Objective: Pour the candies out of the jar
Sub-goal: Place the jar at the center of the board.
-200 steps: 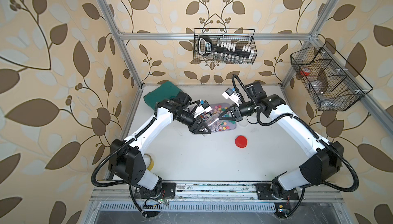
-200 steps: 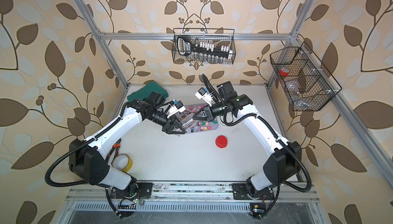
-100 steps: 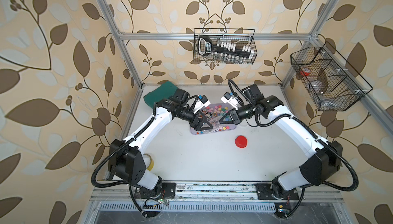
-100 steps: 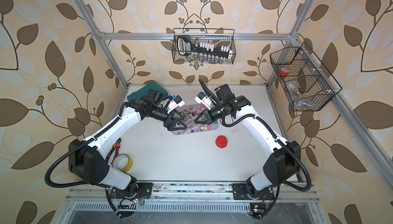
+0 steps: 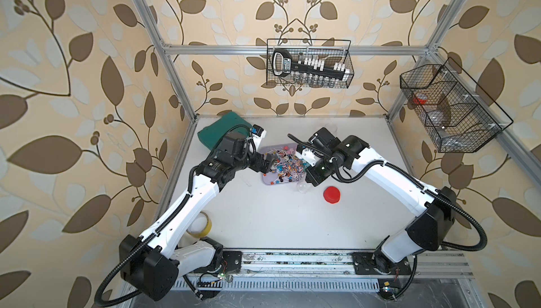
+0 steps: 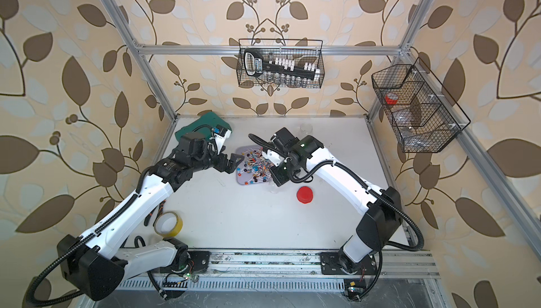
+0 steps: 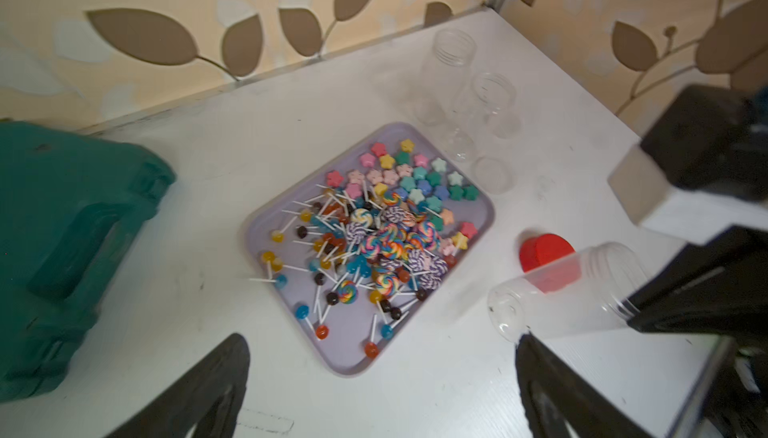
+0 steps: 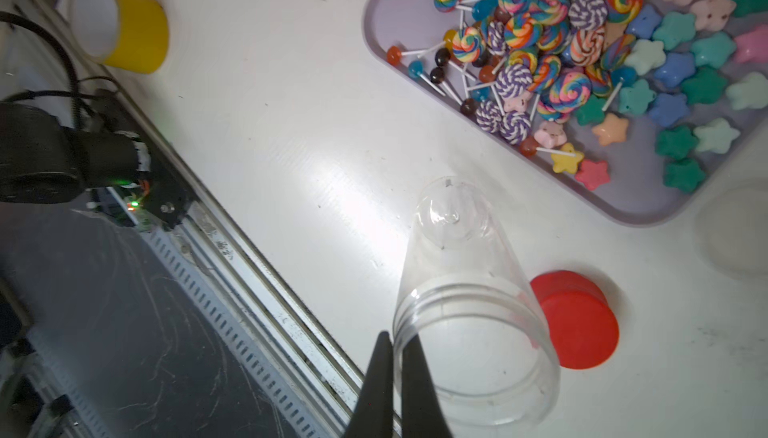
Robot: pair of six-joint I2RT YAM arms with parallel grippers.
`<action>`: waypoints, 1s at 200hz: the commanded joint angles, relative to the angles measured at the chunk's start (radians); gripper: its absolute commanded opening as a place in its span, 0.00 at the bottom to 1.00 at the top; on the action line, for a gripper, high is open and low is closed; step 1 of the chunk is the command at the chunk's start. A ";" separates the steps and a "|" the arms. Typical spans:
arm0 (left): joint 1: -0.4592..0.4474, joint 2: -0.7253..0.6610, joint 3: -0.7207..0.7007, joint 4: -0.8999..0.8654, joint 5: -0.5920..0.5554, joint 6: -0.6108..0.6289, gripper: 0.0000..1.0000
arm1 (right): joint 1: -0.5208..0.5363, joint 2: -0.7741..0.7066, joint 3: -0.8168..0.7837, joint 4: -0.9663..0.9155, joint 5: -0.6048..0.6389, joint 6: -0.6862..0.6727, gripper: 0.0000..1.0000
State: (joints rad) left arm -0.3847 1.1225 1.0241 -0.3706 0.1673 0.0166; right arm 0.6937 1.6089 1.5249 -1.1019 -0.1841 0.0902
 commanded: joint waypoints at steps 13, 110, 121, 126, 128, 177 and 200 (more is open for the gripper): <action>0.009 -0.074 -0.076 0.099 -0.258 -0.138 0.99 | 0.072 0.024 -0.062 -0.040 0.180 0.025 0.00; 0.009 -0.069 -0.107 0.073 -0.350 -0.154 0.99 | 0.104 0.056 -0.161 0.063 0.166 0.053 0.00; 0.009 -0.076 -0.116 0.076 -0.362 -0.146 0.99 | 0.103 0.055 -0.174 0.074 0.157 0.052 0.00; 0.009 -0.079 -0.119 0.077 -0.369 -0.147 0.99 | 0.103 0.058 -0.177 0.077 0.154 0.052 0.00; 0.008 -0.079 -0.120 0.078 -0.371 -0.144 0.99 | 0.103 0.057 -0.178 0.078 0.154 0.051 0.00; 0.009 -0.087 -0.147 0.102 -0.388 -0.097 0.99 | 0.104 0.056 -0.175 0.087 0.166 0.043 0.22; 0.009 -0.086 -0.157 0.115 -0.427 -0.090 0.99 | 0.104 0.044 -0.148 0.073 0.200 0.042 0.31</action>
State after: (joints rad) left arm -0.3843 1.0576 0.8818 -0.3058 -0.1947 -0.0990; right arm 0.7918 1.6531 1.3605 -1.0149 -0.0212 0.1345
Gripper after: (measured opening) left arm 0.989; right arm 0.257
